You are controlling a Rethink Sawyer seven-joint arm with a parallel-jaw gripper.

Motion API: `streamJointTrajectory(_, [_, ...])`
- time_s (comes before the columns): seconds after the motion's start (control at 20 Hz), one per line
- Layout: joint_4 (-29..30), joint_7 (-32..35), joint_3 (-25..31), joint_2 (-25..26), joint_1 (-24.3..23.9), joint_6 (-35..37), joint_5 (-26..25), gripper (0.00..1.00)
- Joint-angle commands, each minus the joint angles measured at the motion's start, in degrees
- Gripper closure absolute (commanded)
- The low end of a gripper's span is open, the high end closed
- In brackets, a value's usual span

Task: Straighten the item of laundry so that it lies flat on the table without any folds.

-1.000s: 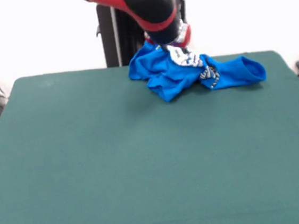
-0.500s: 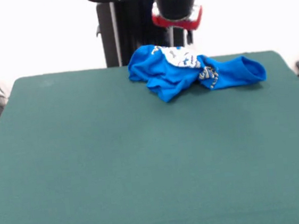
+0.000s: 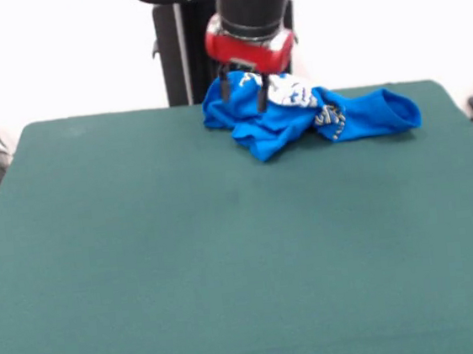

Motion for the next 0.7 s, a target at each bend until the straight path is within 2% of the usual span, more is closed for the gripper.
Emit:
streamJointTrajectory(0.05, [-3.39,19.1,4.3,8.65,-0.69,-14.42,5.39,0.0])
streamJointTrajectory(0.25, [-2.9,17.97,9.51,11.01,-4.74,-18.87,6.01,0.0])
streamJointTrajectory(0.35, [-2.43,17.01,12.36,11.32,-7.17,-18.55,6.09,0.0])
streamJointTrajectory(0.45, [-2.65,17.75,12.56,12.41,-6.98,-18.67,6.9,0.0])
streamJointTrajectory(0.5, [-2.15,17.18,14.91,12.28,-8.84,-18.58,6.59,0.0])
streamJointTrajectory(0.7, [-1.14,17.36,16.79,11.67,-9.54,-12.83,8.47,0.0])
